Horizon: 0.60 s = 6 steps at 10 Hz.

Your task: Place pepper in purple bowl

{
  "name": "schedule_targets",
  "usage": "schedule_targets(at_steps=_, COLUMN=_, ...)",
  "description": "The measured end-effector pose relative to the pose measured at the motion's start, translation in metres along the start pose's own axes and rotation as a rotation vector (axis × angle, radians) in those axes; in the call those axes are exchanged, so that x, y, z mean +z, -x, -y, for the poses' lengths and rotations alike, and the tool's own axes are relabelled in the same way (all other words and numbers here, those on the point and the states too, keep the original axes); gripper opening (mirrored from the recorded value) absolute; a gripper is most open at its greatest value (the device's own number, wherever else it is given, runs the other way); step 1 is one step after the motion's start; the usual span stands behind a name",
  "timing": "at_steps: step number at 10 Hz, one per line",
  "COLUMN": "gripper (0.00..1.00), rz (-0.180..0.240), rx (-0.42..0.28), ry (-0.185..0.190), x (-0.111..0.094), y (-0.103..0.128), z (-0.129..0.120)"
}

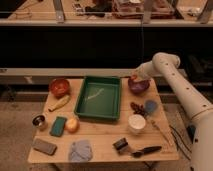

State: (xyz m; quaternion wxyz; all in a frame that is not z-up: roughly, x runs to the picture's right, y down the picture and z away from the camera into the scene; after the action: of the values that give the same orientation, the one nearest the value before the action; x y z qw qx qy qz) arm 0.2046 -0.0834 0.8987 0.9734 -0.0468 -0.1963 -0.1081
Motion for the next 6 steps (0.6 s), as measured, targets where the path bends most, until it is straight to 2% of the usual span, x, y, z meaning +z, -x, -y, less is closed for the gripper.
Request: schedule_targets(at_steps=6, gripper=0.0, rz=0.003, rx=-0.055, ry=0.005, x=0.012, y=0.003, z=0.01)
